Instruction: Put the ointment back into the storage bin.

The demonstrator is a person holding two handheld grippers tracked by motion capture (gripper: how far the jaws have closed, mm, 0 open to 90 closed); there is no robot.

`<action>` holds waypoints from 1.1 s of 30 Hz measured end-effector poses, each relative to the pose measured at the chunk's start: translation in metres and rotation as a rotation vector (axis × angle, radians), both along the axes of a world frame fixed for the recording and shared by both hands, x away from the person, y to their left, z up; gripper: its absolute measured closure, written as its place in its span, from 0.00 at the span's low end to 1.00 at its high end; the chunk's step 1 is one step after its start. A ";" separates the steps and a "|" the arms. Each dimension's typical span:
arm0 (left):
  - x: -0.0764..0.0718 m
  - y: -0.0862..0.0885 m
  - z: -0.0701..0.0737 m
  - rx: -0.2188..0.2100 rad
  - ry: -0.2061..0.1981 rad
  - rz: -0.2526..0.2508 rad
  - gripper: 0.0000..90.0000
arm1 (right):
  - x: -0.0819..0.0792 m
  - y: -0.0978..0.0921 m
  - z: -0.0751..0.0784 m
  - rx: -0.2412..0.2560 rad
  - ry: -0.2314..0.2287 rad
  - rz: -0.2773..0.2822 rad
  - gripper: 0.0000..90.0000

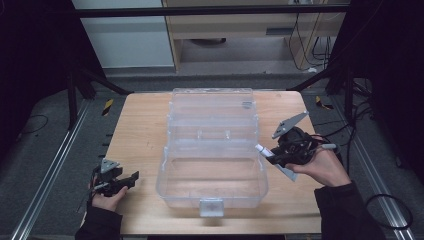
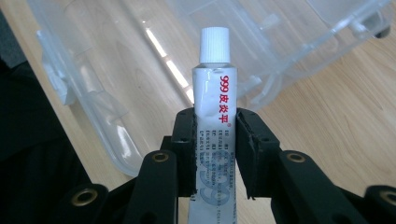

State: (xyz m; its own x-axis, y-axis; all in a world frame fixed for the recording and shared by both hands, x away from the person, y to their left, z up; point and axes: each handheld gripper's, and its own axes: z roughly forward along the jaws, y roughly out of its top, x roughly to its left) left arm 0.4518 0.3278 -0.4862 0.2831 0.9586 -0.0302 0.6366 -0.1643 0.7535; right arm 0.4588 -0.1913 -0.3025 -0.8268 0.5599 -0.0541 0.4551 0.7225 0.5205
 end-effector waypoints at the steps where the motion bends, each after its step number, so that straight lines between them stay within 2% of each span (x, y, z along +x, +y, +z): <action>1: 0.000 0.000 0.000 0.001 0.002 -0.002 0.34 | 0.002 0.003 0.001 -0.011 -0.003 0.014 0.77; 6: 0.000 0.000 0.000 0.002 0.003 -0.003 0.34 | 0.005 0.015 0.004 -0.016 0.004 0.078 0.77; 7: 0.000 0.000 0.000 0.001 0.003 -0.004 0.34 | 0.006 0.022 0.005 -0.019 0.002 0.119 0.77; 8: 0.000 0.000 0.000 0.001 0.003 -0.004 0.34 | 0.006 0.022 0.005 -0.019 0.002 0.119 0.77; 9: 0.000 0.000 0.000 0.002 0.004 -0.004 0.34 | 0.008 0.029 0.006 -0.026 -0.004 0.162 0.77; 13: 0.000 0.000 0.000 0.000 0.002 -0.005 0.34 | 0.010 0.044 0.003 -0.034 -0.002 0.241 0.77; 21: 0.000 0.000 0.000 0.001 0.002 -0.005 0.35 | 0.017 0.072 -0.008 -0.079 0.013 0.329 0.77; 24: 0.000 0.000 0.000 0.000 0.003 -0.006 0.35 | 0.016 0.077 -0.011 -0.087 0.026 0.344 0.77; 25: 0.000 0.000 0.000 0.002 0.003 -0.007 0.35 | 0.017 0.082 -0.016 -0.099 0.031 0.368 0.77; 27: 0.000 0.000 0.000 0.002 0.002 -0.007 0.35 | 0.017 0.085 -0.019 -0.109 0.034 0.375 0.77; 31: 0.000 0.001 0.000 0.002 0.002 -0.006 0.35 | 0.017 0.094 -0.033 -0.139 0.036 0.430 0.77; 33: 0.000 0.000 0.000 0.002 0.002 -0.007 0.35 | 0.017 0.095 -0.035 -0.143 0.034 0.439 0.77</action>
State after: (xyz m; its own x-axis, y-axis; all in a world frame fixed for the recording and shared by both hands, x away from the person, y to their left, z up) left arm 0.4522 0.3283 -0.4861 0.2896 0.9567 -0.0292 0.6372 -0.1699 0.7517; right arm 0.4762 -0.0963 -0.3374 -0.9867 0.1450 -0.0738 0.1050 0.9141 0.3917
